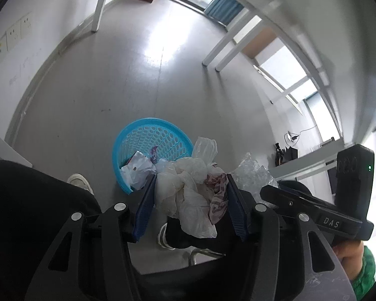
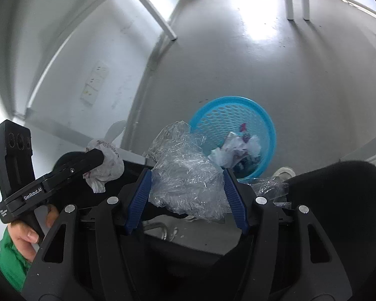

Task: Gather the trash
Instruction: 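Carry crumpled paper and plastic wrap in both tools down toward the wastebasket, then open both tools to drop paper and wrap into the blue wastebasket, then raise both open tools back up toward the cup and tissue on the table, then grasp the white cup rim with left tool while right tool grasps the tissue, then carry the white cup and tissue in both tools down over the wastebasket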

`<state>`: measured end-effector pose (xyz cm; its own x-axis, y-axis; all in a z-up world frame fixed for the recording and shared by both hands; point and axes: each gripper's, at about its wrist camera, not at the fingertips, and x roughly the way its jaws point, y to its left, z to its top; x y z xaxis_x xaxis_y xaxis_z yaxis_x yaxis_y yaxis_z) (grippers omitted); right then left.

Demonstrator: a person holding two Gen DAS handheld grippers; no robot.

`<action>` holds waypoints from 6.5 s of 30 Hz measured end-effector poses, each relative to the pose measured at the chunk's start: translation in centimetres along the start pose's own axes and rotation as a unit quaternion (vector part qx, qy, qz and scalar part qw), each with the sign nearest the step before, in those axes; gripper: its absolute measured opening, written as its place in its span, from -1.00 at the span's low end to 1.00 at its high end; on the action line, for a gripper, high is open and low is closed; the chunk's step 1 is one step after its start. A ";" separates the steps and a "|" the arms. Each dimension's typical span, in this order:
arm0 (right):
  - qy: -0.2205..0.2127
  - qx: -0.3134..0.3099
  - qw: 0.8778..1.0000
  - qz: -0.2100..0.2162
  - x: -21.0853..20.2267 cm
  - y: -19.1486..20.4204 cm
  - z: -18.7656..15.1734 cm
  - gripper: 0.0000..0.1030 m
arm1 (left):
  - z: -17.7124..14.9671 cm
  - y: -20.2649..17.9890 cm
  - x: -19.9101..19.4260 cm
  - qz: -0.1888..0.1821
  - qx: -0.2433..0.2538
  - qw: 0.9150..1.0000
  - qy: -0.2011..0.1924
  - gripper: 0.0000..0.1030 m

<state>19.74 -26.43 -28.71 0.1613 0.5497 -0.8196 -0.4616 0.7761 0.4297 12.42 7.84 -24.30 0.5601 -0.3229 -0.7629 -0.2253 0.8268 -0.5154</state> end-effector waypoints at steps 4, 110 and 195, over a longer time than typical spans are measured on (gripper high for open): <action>0.010 0.009 1.000 -0.014 1.8 -1.0 1.3 0.08 | 1.1 0.8 2.2 0.009 -0.009 1.000 0.015 0.03; -0.284 -0.147 0.945 -0.066 -25.1 7.7 5.8 0.83 | 6.7 -13.9 -21.8 0.086 0.160 0.958 -0.224 0.89; -0.128 -0.202 0.971 -0.015 -18.0 7.5 -7.9 -0.91 | -4.1 -7.7 -14.3 0.018 0.157 0.982 -0.104 -0.85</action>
<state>6.45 -32.95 -13.75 0.3677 0.6284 -0.6855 -0.7493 0.6368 0.1818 2.87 4.19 -10.99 0.7147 -0.2156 -0.6653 -0.0103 0.9479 -0.3183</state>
